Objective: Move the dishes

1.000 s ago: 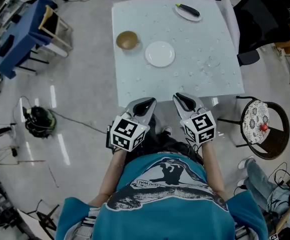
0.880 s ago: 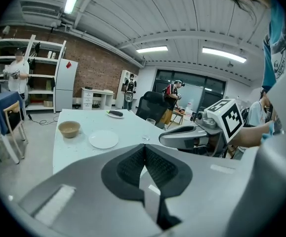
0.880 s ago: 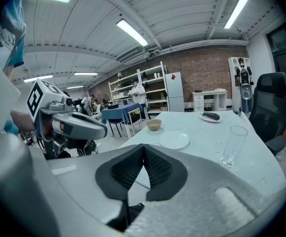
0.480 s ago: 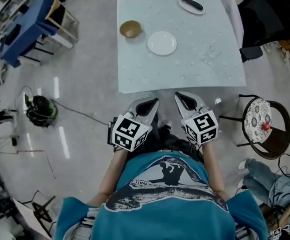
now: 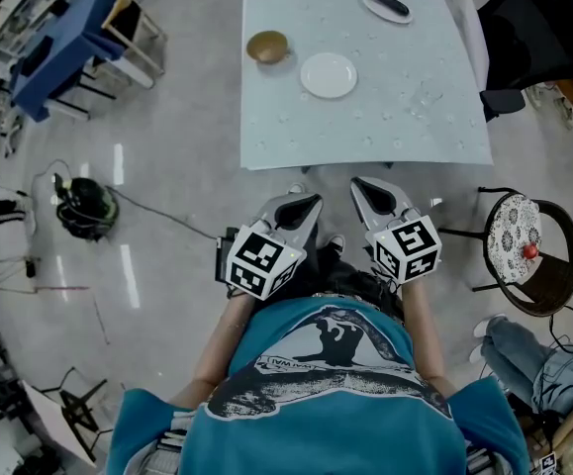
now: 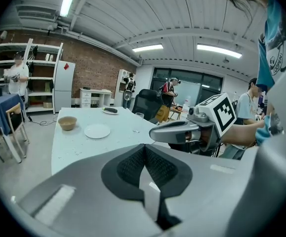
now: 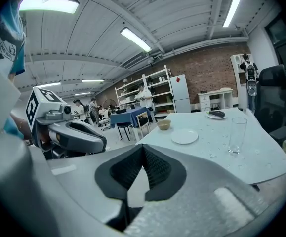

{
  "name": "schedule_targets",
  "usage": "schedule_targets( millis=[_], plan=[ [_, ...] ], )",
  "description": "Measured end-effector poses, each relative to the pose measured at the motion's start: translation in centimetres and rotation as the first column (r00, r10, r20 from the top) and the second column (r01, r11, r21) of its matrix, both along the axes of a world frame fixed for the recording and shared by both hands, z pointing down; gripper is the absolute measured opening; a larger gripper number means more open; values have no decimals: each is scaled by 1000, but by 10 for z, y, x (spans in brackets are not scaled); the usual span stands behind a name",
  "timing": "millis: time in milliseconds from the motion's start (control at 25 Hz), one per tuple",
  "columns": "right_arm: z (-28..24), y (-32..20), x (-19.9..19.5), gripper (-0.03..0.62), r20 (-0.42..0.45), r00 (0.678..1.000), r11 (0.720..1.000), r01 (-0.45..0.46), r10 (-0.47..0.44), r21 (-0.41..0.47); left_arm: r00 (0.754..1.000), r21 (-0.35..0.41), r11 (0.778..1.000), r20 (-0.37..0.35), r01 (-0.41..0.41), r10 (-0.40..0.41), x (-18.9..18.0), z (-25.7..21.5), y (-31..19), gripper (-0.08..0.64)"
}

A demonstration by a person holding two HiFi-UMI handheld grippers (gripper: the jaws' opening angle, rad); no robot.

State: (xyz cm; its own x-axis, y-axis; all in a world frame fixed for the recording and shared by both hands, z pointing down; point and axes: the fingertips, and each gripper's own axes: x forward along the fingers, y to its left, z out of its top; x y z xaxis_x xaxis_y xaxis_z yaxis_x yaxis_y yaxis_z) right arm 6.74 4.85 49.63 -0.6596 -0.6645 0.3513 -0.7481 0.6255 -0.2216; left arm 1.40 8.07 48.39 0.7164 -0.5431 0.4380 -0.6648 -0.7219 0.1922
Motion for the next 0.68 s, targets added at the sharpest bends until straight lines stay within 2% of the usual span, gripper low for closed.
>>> schedule_targets(
  millis=[680],
  plan=[
    [-1,14,5,0,-2,1000,1000,20,-20,7,998,16,998,8,-68,68,23,-1,20,12]
  ],
)
